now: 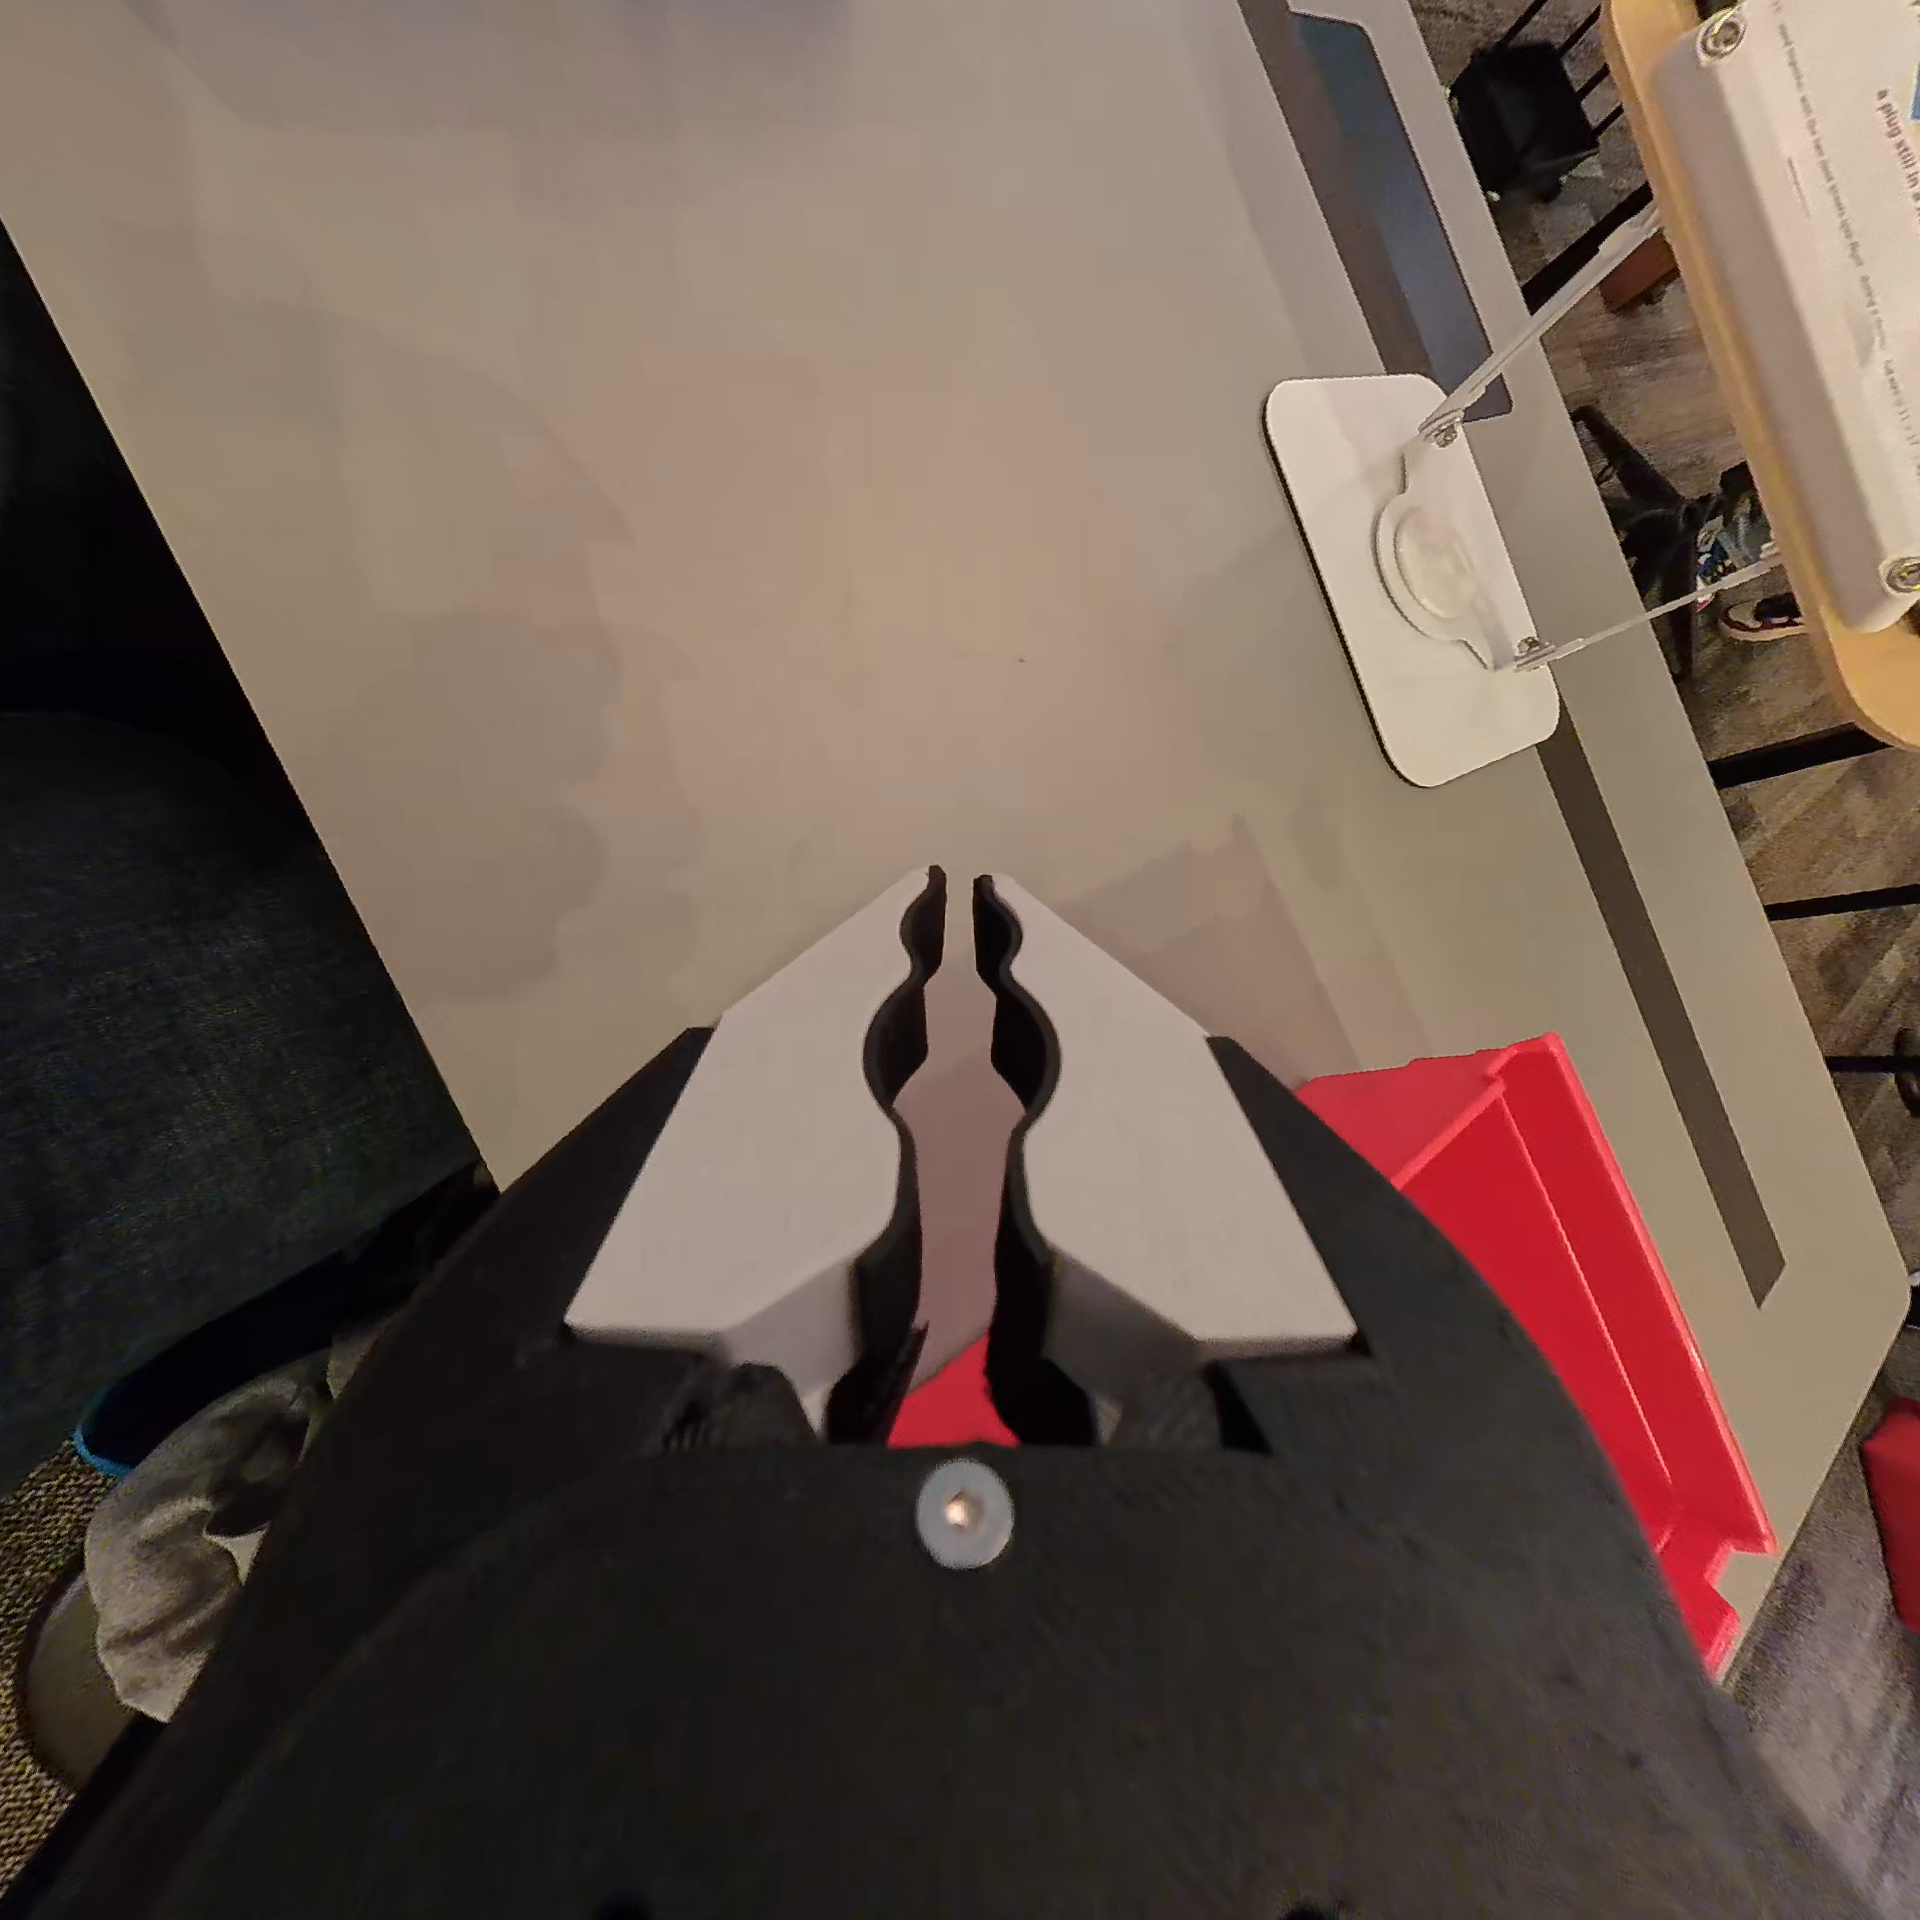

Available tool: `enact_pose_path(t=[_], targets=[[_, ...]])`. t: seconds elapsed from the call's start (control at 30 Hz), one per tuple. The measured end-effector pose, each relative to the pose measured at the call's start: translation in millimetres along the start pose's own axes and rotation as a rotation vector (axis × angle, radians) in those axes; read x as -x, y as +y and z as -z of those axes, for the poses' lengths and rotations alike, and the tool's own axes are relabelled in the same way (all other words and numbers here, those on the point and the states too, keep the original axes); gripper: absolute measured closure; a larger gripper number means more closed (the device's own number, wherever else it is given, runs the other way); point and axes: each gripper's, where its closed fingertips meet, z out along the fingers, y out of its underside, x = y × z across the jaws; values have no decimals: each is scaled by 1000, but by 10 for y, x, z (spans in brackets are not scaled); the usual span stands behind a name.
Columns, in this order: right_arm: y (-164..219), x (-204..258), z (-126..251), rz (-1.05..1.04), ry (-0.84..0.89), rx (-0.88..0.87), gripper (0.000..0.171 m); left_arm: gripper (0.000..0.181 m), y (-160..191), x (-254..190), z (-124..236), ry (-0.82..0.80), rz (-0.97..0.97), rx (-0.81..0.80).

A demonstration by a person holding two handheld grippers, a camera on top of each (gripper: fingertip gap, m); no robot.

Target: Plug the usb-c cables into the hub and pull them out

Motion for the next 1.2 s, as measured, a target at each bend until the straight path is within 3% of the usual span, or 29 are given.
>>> enact_pose_path(t=[0.3,0.57,0.9,1.2], targets=[[-49,32,32,-9,-5,-27,168,171,7,745,197,-143,150,-8],[-61,65,89,-18,-4,-52,168,171,-292,1123,304,-185,215,-75],[-47,71,229,-51,16,-98,167,171,-1049,1418,424,-198,264,-253],[39,35,400,-87,57,-119,165,171,-2026,1184,551,-163,189,-450]])
